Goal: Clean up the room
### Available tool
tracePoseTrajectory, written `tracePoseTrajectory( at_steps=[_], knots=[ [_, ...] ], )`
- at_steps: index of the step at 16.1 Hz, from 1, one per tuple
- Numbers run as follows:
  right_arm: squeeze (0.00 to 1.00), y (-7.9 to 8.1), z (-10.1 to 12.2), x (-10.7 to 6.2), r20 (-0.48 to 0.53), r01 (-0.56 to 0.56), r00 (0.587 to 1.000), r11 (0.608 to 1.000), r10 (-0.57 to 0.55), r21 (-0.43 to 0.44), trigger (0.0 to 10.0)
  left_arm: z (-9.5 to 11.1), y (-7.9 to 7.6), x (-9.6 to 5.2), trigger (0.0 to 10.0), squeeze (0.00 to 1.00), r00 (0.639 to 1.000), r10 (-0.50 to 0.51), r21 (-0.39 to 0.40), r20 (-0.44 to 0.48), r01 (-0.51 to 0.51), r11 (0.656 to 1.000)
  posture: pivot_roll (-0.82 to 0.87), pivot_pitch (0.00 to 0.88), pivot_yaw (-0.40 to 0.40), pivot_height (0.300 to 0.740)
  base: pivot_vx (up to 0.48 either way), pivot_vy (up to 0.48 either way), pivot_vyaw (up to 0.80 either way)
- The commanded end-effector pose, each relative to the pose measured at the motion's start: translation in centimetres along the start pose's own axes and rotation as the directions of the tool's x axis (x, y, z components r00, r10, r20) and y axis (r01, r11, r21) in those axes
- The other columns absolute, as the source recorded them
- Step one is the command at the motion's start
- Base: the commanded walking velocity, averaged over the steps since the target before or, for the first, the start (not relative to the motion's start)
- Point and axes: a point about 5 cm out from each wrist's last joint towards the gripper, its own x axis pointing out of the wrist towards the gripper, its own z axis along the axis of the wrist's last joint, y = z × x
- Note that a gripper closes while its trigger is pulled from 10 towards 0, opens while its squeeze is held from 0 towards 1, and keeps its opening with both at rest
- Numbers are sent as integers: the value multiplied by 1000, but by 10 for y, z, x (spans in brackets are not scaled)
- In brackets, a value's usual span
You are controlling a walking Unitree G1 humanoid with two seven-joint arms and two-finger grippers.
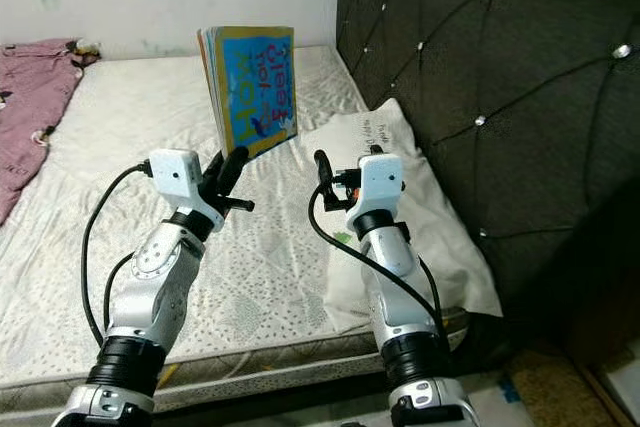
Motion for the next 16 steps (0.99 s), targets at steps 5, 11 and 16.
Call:
tracePoseTrajectory(
  at_steps=[5,11,16],
  knots=[
    [0,-8,4,5,11,29,1000,999,-29,-21,10000,7,3,0,10000,0,999,28,6,30,-28,1000,-90,17,30,740,0,0,0],
    [0,-26,2,-6,6,83,997,996,-83,-38,10000,5,39,-28,10000,0,964,264,78,-29,-261,962,-82,21,22,740,0,0,0],
    [0,-43,-9,-16,-43,118,992,989,-122,-88,10000,3,45,-76,10000,0,953,302,160,-28,-294,942,-25,49,-31,740,0,0,0]
  ],
)
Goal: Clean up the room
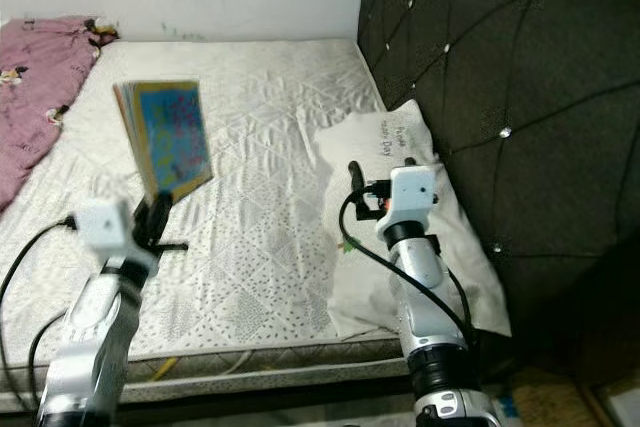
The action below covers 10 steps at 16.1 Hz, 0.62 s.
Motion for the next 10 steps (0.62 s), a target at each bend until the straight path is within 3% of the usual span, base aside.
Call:
tracePoseTrajectory(
  at_steps=[1,2,4,5,9,10],
  knots=[
    [0,-5,1,1,0,9,1000,1000,-9,-23,10000,14,-5,-5,10000,0,999,-1,30,48,-1,1000,-18,54,-31,740,0,0,0],
    [0,-6,1,2,-5,20,1000,999,-20,-31,10000,13,-6,-18,10000,0,999,-25,28,28,25,999,-15,62,-27,740,0,0,0],
    [0,-7,0,-2,-4,40,999,999,-40,-29,10000,12,0,-26,10000,0,999,-33,28,15,33,999,-25,69,-16,740,0,0,0],
    [0,-11,-2,-6,-13,58,998,998,-58,-26,10000,10,6,-26,10000,0,1000,-21,32,9,20,999,-28,72,-14,740,0,0,0],
    [0,-13,-11,-17,-54,52,997,999,-53,-15,10000,13,-2,-29,10000,0,1000,-27,20,7,27,999,-26,102,-25,740,0,0,0],
    [0,-12,-13,-18,-64,50,997,999,-51,-11,10000,14,-4,-30,10000,0,1000,-31,19,5,31,999,-27,113,-25,740,0,0,-800]
  ],
)
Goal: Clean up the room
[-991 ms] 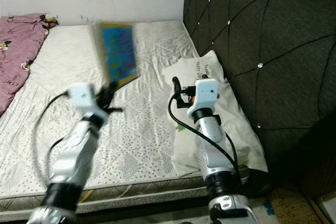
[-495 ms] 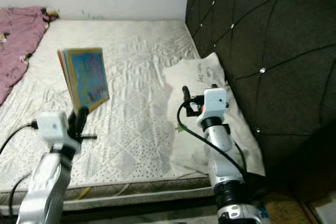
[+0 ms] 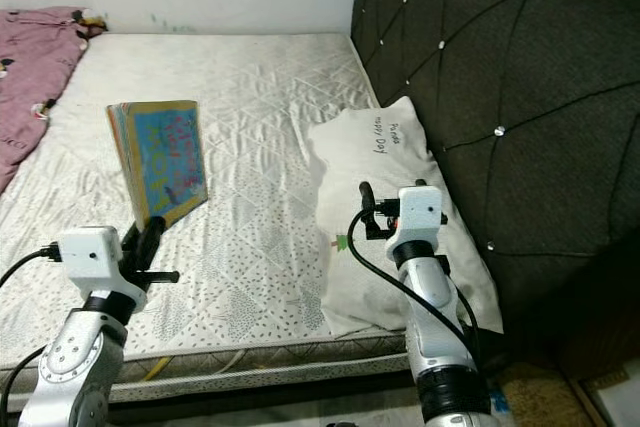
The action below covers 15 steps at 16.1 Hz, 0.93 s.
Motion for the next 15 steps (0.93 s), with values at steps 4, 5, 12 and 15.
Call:
tracePoseTrajectory(
  at_steps=[4,5,12,15],
  knots=[
    [0,1,0,-5,-12,10,1000,1000,-10,15,10000,16,-5,2,10000,0,999,1,-22,48,0,1000,-31,153,-11,740,0,0,-800],
    [0,2,-1,-6,-18,8,1000,1000,-8,19,10000,16,-5,4,10000,0,999,1,-23,46,0,1000,-32,155,-10,740,0,0,-800],
    [0,6,0,-5,-21,-21,1000,1000,21,21,10000,21,-10,6,10000,0,998,15,-34,62,-13,999,-25,159,-20,740,0,0,-300],
    [0,11,1,-6,-24,-45,999,998,46,32,10000,20,-8,7,10000,0,997,33,-31,66,-31,999,-25,157,-28,740,0,0,0]
  ],
)
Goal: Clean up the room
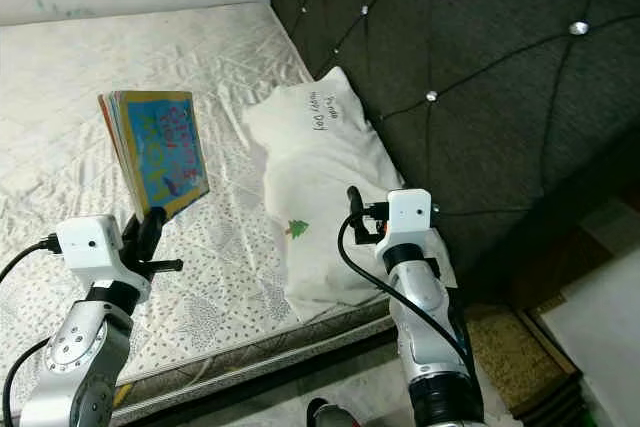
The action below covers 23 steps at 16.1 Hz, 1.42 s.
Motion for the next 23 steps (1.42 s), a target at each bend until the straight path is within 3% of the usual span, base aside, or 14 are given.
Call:
tracePoseTrajectory(
  at_steps=[1,18,23],
  knots=[
    [0,1,3,-1,9,-14,1000,1000,14,4,10000,10,-1,1,10000,0,998,1,11,55,-2,1000,-26,160,-29,740,0,0,0],
    [0,9,5,1,12,-71,997,997,71,13,10000,10,-2,6,10000,0,998,33,0,60,-33,999,-28,175,-31,740,0,0,0],
    [0,10,4,1,11,-79,997,997,78,18,10000,10,-3,7,10000,0,998,34,0,62,-34,999,-27,176,-29,694,0,0,0]
  ],
)
